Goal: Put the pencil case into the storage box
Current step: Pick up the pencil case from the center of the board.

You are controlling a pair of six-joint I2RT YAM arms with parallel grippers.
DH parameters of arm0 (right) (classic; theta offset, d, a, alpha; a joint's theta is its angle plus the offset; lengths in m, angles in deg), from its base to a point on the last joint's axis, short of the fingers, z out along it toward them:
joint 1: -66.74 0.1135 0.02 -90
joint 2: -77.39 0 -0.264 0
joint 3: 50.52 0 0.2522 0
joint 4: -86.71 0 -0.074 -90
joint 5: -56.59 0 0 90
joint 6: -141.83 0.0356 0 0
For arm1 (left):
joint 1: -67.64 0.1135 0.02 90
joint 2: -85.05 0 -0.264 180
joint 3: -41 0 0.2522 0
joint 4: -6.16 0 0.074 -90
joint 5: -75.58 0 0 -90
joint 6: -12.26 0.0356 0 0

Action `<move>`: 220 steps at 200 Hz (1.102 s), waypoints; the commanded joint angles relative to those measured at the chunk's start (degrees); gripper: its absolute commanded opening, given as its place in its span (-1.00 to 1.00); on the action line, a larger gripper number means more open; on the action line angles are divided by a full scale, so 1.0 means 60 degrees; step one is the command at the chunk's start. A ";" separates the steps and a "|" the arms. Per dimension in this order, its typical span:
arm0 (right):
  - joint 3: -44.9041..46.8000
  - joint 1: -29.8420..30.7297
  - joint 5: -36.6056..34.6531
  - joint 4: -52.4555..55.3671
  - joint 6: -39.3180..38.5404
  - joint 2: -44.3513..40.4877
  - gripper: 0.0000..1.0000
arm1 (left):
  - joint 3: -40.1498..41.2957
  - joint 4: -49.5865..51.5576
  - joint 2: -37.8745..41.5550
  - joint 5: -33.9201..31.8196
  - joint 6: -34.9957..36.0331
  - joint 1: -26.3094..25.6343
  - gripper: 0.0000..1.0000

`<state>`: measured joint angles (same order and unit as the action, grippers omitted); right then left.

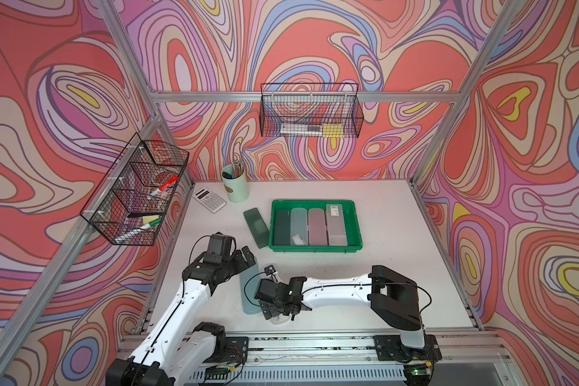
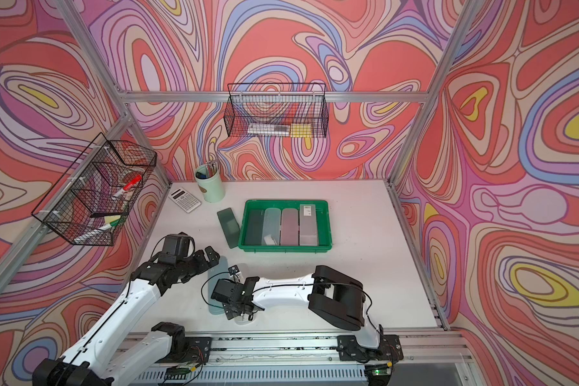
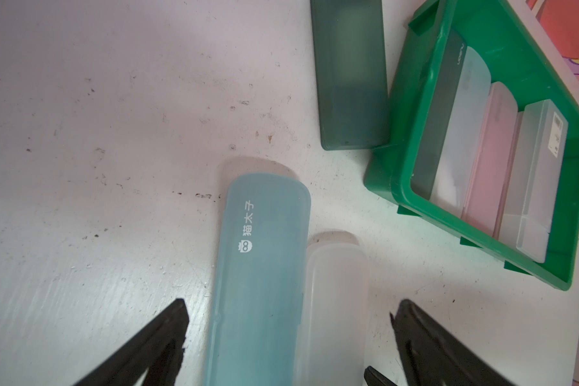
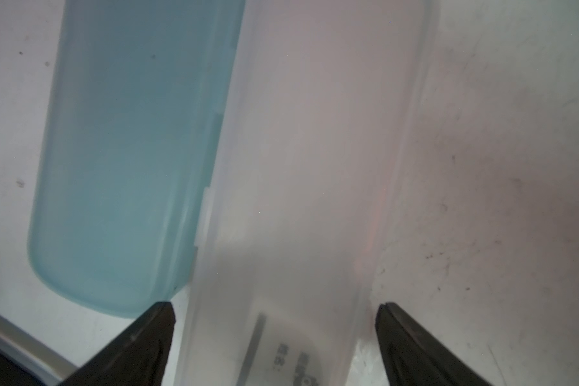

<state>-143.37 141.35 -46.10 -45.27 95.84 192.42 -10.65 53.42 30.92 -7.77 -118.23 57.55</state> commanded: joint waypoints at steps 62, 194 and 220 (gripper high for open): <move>0.1274 -0.0175 -0.0731 0.0389 0.0233 -0.0848 0.94 | 0.0045 0.0028 0.0016 0.0811 0.0039 0.0056 0.98; 0.3488 -0.0177 -0.0656 -0.0890 -0.0123 -0.2206 0.92 | -0.0106 0.0166 0.0231 0.1131 -0.0239 0.0055 0.99; 0.3718 -0.0185 -0.0472 -0.1329 -0.0317 -0.2193 0.92 | -0.0326 0.0628 0.0504 0.0999 -0.0166 0.0055 0.98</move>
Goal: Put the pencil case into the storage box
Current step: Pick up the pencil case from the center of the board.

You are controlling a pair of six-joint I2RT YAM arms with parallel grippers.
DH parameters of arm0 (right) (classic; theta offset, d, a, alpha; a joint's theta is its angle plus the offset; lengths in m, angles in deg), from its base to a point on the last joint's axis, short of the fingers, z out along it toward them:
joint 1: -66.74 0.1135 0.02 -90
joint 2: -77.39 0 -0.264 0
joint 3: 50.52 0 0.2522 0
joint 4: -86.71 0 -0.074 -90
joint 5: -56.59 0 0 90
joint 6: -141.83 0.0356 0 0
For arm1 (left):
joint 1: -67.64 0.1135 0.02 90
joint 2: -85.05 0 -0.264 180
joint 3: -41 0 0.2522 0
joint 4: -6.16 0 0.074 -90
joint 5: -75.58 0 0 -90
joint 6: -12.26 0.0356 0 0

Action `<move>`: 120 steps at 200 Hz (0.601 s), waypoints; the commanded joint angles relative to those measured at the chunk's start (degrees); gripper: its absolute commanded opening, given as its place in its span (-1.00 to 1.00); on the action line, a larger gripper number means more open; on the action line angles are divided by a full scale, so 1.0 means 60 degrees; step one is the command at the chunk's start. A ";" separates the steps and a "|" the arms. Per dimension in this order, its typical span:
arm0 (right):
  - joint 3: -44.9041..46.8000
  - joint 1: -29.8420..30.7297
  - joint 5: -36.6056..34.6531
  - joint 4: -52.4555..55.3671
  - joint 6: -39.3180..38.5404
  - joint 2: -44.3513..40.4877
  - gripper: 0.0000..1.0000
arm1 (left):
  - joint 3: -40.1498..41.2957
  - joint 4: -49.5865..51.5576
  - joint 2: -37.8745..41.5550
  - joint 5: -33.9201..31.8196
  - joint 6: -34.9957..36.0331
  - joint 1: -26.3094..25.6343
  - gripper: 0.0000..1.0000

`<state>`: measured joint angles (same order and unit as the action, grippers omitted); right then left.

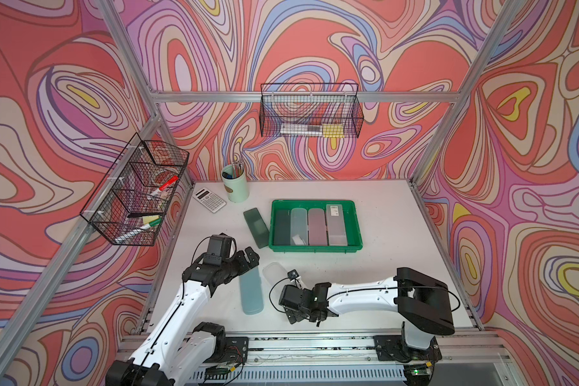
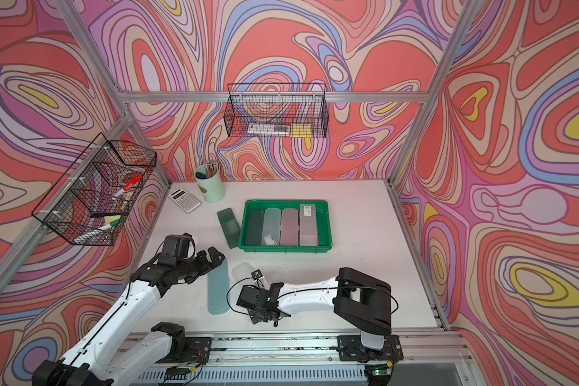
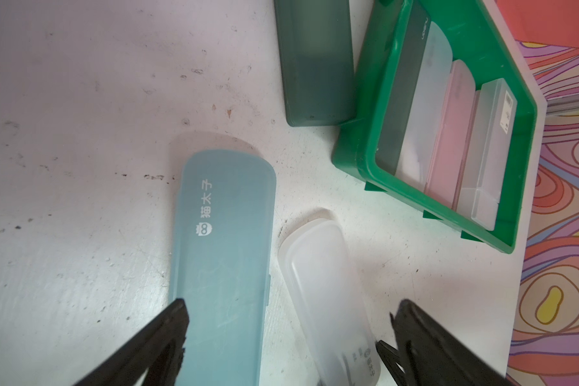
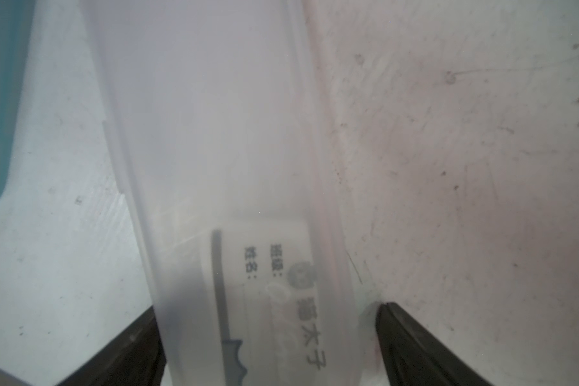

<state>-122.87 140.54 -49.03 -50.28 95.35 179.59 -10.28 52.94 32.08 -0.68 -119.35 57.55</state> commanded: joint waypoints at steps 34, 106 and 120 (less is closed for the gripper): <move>0.0312 -0.0049 -0.0238 -0.0511 -0.0218 -0.0065 0.90 | -0.0455 0.0884 0.0537 -0.0281 0.0020 0.0055 0.99; 0.0170 -0.0037 -0.0147 -0.0807 -0.0357 0.0399 0.84 | -0.0509 0.0837 0.0435 -0.0169 -0.0024 0.0055 0.99; 0.0142 -0.0026 -0.0176 -0.0811 -0.0384 0.0465 0.81 | -0.0456 0.0771 0.0421 -0.0122 -0.0053 0.0055 0.99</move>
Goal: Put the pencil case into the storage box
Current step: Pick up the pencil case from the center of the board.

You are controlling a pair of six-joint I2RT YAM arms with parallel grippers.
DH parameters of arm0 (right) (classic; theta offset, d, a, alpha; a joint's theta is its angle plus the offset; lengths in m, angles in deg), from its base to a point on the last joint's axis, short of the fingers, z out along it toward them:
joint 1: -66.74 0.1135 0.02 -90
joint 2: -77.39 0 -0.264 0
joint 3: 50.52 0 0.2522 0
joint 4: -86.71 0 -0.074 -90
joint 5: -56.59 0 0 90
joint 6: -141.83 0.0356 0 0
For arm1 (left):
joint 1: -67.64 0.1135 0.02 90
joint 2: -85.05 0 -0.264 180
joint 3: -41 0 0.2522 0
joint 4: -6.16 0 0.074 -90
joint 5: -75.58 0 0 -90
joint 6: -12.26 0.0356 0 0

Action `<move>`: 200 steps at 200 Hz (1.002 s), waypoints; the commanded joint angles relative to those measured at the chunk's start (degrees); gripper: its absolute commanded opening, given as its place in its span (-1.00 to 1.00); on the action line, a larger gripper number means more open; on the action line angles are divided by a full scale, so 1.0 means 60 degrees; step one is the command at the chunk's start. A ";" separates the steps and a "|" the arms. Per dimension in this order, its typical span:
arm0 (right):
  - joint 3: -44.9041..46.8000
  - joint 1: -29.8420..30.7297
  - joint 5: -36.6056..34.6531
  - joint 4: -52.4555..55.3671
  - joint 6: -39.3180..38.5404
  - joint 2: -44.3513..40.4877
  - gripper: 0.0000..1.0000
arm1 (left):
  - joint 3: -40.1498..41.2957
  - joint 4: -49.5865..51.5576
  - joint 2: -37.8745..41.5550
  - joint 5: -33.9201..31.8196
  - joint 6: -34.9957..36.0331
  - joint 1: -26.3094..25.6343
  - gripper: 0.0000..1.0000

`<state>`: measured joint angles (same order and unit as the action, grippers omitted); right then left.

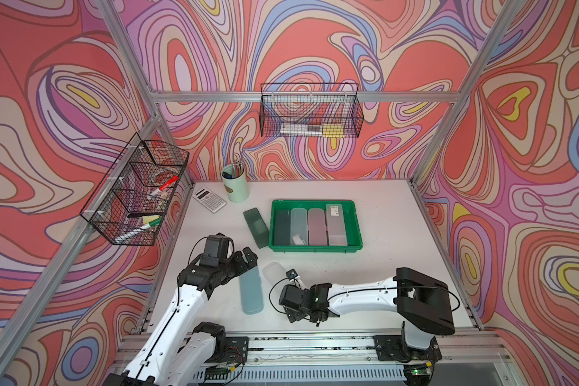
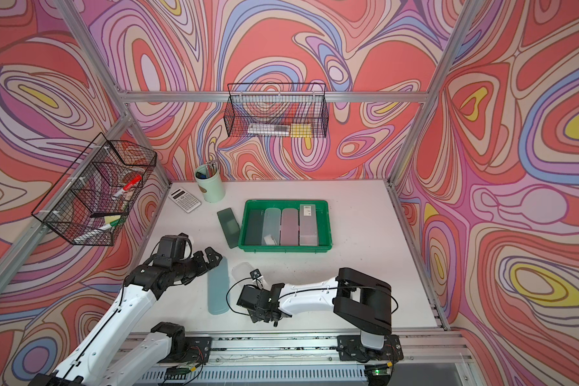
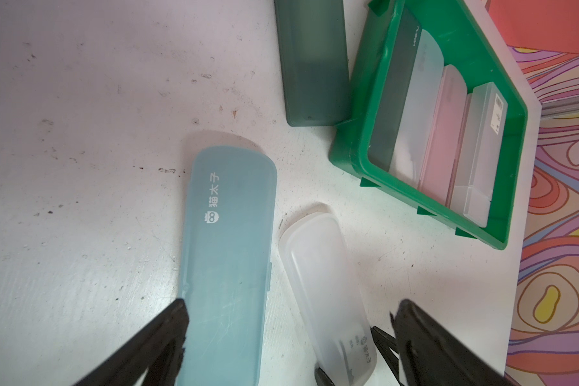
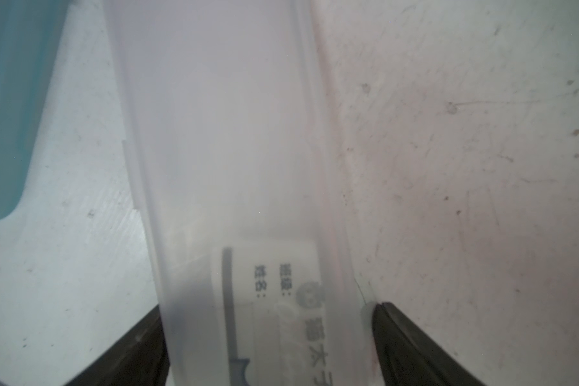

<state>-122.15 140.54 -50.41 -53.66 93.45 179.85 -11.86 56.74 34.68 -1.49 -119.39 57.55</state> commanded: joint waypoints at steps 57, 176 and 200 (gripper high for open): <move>0.0132 -0.0026 -0.0139 -0.0231 -0.0112 0.0288 0.55 | -0.0461 0.0399 -0.0030 -0.0198 0.0107 0.0055 0.99; 0.1175 -0.0028 -0.0490 -0.0350 -0.0966 -0.2123 0.29 | -0.2187 0.1429 0.0499 0.0277 -0.0236 0.0041 0.99; 0.1265 -0.0027 -0.0601 -0.0255 -0.1210 -0.2639 0.27 | -0.2368 0.1510 0.0572 0.0178 -0.0258 0.0041 0.98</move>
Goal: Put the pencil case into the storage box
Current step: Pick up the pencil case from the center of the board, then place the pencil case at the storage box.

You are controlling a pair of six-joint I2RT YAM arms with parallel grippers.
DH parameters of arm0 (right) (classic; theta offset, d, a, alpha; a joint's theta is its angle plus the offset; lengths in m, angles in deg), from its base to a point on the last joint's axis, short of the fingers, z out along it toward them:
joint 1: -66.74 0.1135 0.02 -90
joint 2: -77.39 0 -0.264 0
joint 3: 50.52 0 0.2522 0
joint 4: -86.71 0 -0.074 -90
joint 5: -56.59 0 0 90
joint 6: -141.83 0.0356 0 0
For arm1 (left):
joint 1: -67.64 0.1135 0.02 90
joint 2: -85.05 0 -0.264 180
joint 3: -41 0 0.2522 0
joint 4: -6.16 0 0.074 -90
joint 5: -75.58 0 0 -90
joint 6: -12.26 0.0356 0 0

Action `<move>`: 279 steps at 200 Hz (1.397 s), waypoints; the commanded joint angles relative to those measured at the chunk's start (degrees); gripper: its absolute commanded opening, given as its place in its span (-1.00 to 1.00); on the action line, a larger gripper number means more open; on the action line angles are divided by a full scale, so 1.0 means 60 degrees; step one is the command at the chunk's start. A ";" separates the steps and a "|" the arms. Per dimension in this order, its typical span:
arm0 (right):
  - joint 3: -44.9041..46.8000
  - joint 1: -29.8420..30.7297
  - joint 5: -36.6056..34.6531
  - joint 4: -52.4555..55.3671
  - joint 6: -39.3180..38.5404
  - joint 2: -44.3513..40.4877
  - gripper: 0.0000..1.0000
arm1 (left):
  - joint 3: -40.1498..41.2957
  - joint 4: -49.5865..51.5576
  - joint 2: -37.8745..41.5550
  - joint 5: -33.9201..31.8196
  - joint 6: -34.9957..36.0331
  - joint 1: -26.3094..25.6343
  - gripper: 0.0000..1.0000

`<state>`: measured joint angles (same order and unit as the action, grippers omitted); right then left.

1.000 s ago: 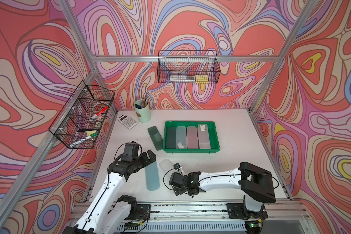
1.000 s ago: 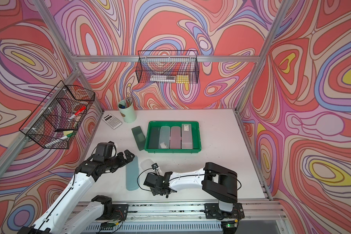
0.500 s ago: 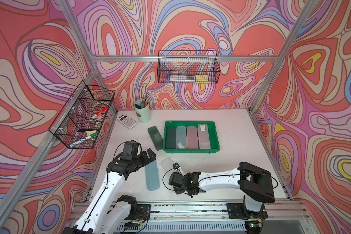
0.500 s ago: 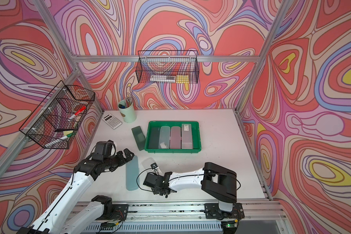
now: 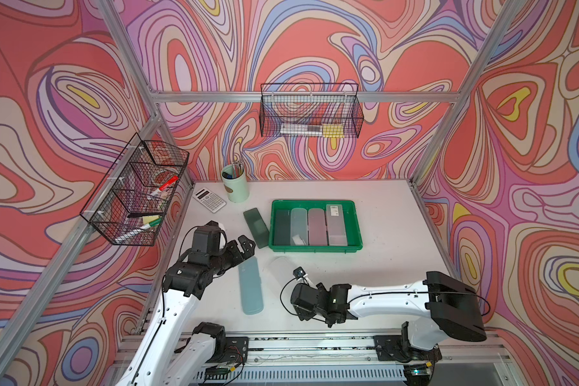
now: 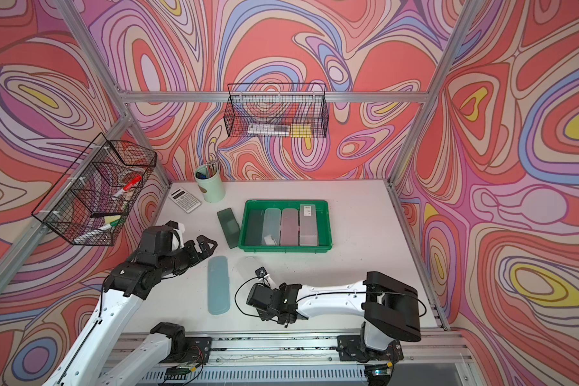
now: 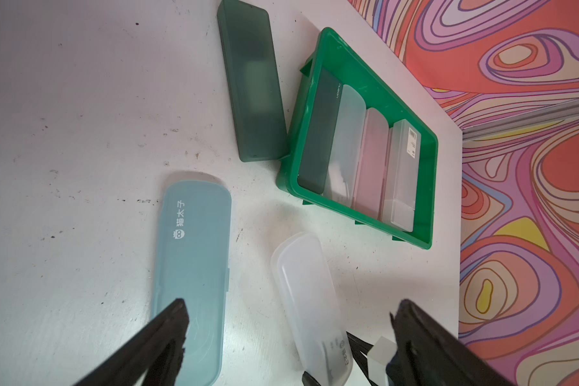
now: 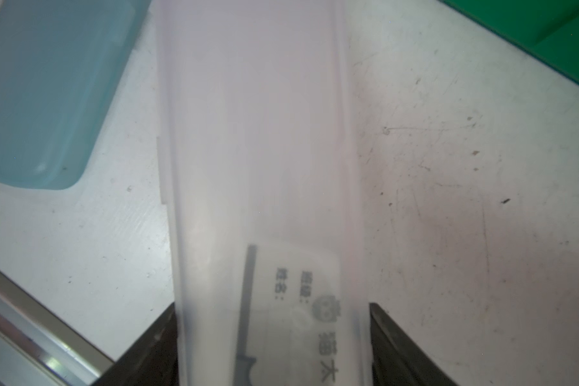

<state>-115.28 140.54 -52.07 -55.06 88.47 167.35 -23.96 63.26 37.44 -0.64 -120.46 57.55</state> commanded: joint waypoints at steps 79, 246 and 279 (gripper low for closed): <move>-0.0254 -0.0079 -0.1628 0.0464 -0.0724 -0.1759 0.27 | -0.1028 0.0293 -0.0196 0.0565 -0.0101 -0.0038 0.98; -0.4249 -0.4950 -0.0346 0.1252 -0.0349 0.1380 0.20 | -0.3898 -0.2386 -0.4925 0.0199 0.0192 -0.2526 0.99; -0.4518 -0.5265 -0.0710 0.1529 0.0320 0.2252 0.18 | -0.3116 -0.2822 -0.4695 0.0313 -0.0137 -0.2611 0.99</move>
<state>-140.40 109.57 -54.65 -47.43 87.01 177.92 -45.25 49.44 7.62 0.85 -120.73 42.27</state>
